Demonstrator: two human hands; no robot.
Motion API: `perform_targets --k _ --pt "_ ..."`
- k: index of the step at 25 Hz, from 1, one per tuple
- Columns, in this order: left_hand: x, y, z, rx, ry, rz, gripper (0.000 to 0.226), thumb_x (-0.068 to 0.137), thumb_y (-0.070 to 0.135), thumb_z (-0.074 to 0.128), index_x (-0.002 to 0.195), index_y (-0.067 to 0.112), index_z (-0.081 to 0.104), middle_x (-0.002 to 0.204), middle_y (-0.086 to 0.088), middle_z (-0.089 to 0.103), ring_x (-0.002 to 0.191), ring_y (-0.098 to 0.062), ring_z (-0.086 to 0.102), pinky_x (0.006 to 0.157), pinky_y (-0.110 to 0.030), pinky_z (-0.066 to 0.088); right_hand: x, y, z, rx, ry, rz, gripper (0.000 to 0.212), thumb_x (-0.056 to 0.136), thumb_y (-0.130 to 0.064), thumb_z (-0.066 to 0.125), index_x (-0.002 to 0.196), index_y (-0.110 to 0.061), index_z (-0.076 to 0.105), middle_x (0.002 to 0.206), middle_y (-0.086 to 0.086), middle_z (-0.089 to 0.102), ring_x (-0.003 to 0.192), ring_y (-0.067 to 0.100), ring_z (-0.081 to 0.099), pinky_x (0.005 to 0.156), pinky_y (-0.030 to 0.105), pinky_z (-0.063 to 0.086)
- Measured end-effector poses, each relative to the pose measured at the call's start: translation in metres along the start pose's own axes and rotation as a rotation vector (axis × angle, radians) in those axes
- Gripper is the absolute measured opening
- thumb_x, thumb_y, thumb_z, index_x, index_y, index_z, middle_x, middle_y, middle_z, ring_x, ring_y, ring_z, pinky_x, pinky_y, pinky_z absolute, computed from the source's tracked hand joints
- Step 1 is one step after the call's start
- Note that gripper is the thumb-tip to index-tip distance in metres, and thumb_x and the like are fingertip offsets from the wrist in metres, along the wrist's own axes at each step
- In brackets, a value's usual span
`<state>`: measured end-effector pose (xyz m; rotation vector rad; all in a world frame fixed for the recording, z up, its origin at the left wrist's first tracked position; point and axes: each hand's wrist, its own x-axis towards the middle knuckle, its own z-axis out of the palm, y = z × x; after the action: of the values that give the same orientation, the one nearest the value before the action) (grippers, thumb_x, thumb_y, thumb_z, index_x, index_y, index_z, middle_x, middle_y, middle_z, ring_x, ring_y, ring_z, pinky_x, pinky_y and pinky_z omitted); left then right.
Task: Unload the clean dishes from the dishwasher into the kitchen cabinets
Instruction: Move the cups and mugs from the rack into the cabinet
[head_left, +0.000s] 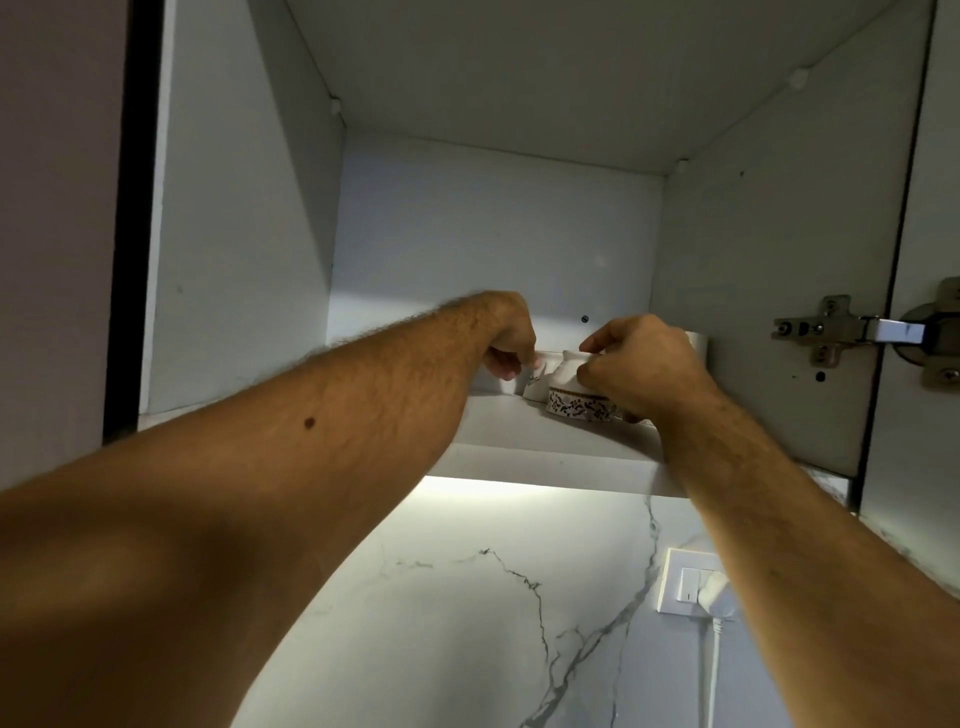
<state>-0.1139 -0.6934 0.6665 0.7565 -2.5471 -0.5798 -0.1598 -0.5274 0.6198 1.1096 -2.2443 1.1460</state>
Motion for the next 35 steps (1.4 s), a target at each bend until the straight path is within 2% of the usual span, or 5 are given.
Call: perform_targets --k 5,15,24,30,35 --pt "-0.003 -0.001 0.006 0.001 -0.078 0.065 0.019 0.092 0.002 0.062 0.107 0.007 0.073 0.104 -0.01 0.072 0.093 -0.02 0.071 0.084 -0.033 0.059 0.004 0.005 0.003 -0.03 -0.018 0.025 0.027 0.084 -0.019 0.072 0.111 -0.024 0.071 0.104 0.002 0.068 0.082 0.02 0.065 0.076 0.042 0.06" --pt "-0.004 0.001 0.007 0.052 -0.093 0.073 0.022 0.095 0.006 0.056 0.111 0.01 0.071 0.105 -0.007 0.068 0.09 -0.016 0.067 0.086 -0.032 0.058 0.006 0.007 0.003 -0.03 -0.036 0.023 0.037 0.081 -0.022 0.08 0.116 -0.023 0.068 0.112 0.001 0.066 0.08 0.017 0.064 0.063 0.035 0.06" --pt "-0.036 0.008 -0.004 0.421 0.113 0.124 0.02 0.092 0.012 0.053 0.107 0.01 0.068 0.098 -0.001 0.071 0.087 -0.016 0.068 0.082 -0.034 0.058 0.004 0.003 0.001 -0.032 -0.009 0.016 0.032 0.082 -0.02 0.075 0.114 -0.021 0.069 0.112 0.0 0.068 0.091 0.016 0.064 0.079 0.035 0.059" --pt "-0.113 0.016 -0.006 0.579 0.247 0.163 0.004 0.094 0.009 0.052 0.091 0.012 0.051 0.075 0.0 0.047 0.066 -0.014 0.049 0.068 -0.029 0.045 0.004 0.004 0.003 -0.051 0.007 0.041 0.032 0.083 -0.016 0.075 0.114 -0.02 0.069 0.11 0.002 0.069 0.092 0.019 0.065 0.08 0.038 0.059" --pt "-0.139 -0.006 0.018 0.484 0.291 0.105 0.022 0.091 0.008 0.056 0.113 0.007 0.059 0.107 -0.009 0.057 0.09 -0.023 0.054 0.078 -0.032 0.048 0.0 0.0 0.006 -0.051 0.065 0.015 0.032 0.08 -0.024 0.077 0.111 -0.02 0.068 0.11 0.001 0.067 0.089 0.019 0.064 0.075 0.035 0.058"
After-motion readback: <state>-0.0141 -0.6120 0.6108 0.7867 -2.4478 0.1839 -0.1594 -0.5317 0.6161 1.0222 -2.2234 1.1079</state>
